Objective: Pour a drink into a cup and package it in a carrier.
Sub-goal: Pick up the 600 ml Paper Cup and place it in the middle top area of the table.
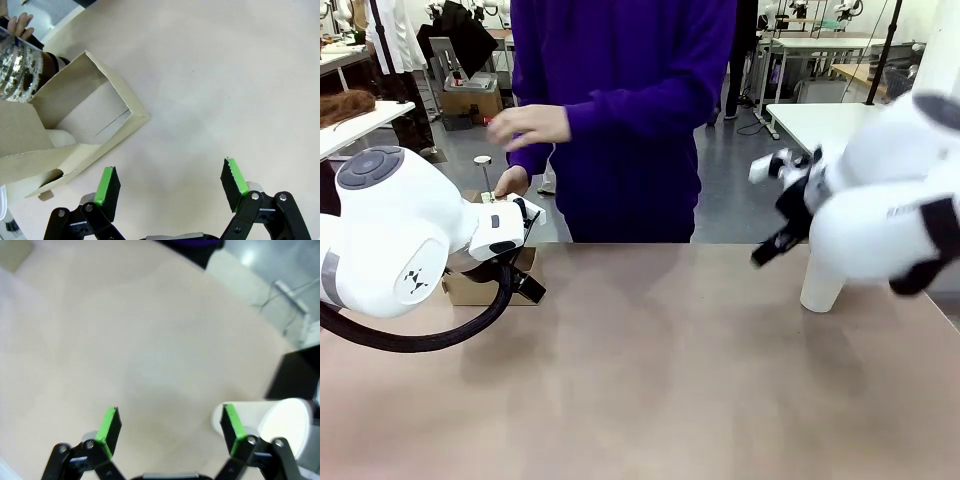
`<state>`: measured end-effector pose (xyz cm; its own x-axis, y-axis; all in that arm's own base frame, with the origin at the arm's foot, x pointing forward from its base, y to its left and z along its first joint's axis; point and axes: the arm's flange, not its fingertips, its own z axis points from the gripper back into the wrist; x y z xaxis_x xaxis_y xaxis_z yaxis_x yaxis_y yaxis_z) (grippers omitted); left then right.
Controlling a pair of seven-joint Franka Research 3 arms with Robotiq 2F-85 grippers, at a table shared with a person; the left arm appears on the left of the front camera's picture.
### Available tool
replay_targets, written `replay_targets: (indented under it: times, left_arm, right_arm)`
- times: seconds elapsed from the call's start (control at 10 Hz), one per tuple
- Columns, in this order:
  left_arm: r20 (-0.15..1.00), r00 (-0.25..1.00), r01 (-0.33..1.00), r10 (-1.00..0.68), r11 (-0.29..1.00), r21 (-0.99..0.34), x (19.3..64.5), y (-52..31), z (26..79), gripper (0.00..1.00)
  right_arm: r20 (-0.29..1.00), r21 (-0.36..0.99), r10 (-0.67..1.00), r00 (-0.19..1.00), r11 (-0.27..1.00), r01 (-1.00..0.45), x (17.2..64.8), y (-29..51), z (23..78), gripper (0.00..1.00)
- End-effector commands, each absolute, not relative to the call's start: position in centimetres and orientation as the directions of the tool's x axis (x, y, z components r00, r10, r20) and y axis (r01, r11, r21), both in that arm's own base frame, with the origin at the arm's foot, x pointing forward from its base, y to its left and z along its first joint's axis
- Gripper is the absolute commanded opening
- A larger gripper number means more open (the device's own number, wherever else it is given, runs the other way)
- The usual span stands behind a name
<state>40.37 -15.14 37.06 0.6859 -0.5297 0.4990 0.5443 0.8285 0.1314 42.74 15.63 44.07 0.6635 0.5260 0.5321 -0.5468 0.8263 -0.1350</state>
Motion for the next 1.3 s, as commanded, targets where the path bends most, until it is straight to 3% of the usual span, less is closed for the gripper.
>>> replay_targets:
  times: [0.0, 0.3, 0.5, 0.6, 1.2]
  left_arm:
    - [0.499, 0.686, 0.545, -0.530, 0.828, 0.132, 40.4, -15.1, 37.1, 1.00]
    - [0.499, 0.686, 0.545, -0.530, 0.828, 0.132, 40.4, -15.1, 37.1, 1.00]
    - [0.499, 0.686, 0.545, -0.530, 0.828, 0.132, 40.4, -15.1, 37.1, 1.00]
    - [0.499, 0.686, 0.545, -0.530, 0.828, 0.132, 40.4, -15.1, 37.1, 1.00]
    - [0.499, 0.686, 0.545, -0.530, 0.828, 0.132, 40.4, -15.1, 37.1, 1.00]
  right_arm:
    - [0.527, -0.060, 0.529, 0.665, 0.804, -0.592, 45.4, 12.6, 51.1, 1.00]
    - [0.585, 0.021, 0.577, 0.570, 0.691, -0.722, 47.2, 3.1, 57.4, 1.00]
    - [0.713, 0.052, 0.600, 0.363, 0.470, -0.881, 46.5, -4.9, 57.8, 1.00]
    - [0.762, 0.041, 0.580, 0.289, 0.403, -0.914, 46.0, -8.3, 56.8, 1.00]
    - [0.912, 0.144, 0.313, 0.264, 0.359, -0.922, 44.5, -17.1, 44.7, 1.00]
